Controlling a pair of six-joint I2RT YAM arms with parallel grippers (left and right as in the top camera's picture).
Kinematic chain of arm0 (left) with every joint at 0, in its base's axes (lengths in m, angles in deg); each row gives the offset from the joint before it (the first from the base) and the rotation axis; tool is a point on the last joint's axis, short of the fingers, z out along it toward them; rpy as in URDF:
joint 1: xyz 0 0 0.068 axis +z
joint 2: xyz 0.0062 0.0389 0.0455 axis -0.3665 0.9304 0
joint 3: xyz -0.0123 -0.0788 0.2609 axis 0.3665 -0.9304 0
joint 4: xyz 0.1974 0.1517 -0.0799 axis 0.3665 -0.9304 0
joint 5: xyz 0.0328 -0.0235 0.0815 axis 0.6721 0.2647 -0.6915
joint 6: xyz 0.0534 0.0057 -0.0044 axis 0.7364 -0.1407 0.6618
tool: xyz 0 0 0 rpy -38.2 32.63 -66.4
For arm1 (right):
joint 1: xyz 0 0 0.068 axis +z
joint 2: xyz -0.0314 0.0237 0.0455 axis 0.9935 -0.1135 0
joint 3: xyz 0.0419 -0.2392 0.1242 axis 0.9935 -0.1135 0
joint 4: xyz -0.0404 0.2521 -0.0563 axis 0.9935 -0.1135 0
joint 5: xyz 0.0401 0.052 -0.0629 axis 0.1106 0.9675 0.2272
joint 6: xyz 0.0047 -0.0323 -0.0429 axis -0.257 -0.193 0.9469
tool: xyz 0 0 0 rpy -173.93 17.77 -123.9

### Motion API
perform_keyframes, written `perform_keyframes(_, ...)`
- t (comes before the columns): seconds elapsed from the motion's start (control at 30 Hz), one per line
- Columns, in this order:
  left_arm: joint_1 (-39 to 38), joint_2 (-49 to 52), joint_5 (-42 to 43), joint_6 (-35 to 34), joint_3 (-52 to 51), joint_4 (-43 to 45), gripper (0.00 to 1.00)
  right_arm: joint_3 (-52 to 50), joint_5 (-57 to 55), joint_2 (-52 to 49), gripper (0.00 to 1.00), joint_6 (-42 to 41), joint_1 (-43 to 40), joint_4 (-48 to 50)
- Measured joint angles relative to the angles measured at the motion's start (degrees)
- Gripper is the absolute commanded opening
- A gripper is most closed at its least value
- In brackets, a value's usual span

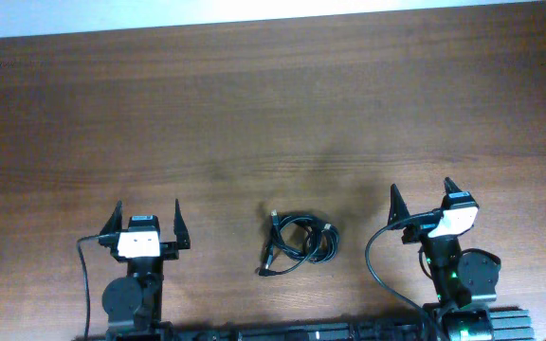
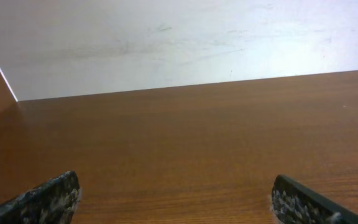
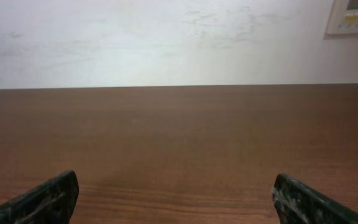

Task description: Untangle cables

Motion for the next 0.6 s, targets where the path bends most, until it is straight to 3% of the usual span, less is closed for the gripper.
perform_keyframes(0.6,-0.44,0.0,0.0,0.0,0.0,0.0,0.99,0.0,0.0,0.0,0.99,-0.02,0.0,0.0)
